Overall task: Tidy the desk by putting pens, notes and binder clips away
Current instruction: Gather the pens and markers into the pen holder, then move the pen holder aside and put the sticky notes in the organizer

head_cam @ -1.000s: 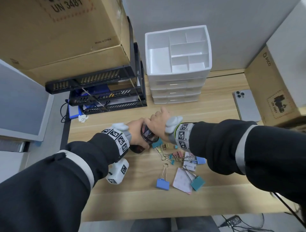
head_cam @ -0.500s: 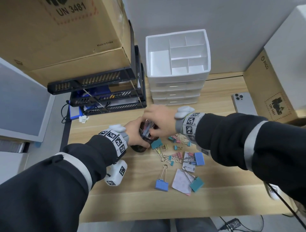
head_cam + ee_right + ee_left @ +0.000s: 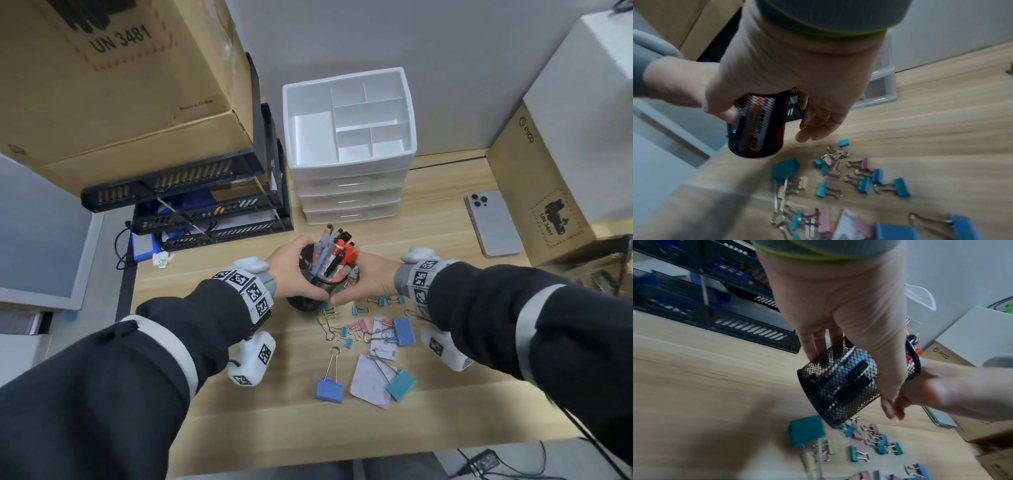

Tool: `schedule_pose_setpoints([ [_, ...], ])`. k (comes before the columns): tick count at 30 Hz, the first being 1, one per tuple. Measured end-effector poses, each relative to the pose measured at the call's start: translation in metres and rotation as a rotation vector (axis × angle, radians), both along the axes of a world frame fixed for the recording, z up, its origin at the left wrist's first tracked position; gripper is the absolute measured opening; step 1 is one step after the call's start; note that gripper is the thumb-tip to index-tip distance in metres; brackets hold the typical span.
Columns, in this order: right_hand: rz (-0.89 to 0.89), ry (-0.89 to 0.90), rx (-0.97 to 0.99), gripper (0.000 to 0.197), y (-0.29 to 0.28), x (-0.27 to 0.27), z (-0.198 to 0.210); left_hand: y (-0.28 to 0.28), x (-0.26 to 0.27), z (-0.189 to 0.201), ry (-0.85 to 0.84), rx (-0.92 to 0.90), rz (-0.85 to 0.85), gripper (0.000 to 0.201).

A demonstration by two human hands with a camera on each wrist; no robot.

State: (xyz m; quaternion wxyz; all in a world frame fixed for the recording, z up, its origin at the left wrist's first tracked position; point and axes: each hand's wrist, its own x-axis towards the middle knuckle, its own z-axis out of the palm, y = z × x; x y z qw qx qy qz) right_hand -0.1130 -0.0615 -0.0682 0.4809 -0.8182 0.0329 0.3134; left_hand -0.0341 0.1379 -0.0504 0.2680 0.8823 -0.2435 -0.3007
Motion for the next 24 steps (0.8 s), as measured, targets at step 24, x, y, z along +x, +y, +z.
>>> schedule_pose_setpoints([
  [24, -0.701, -0.045, -0.520, 0.085, -0.161, 0.025, -0.007, -0.064, 0.036, -0.010, -0.033, 0.404, -0.138, 0.049],
])
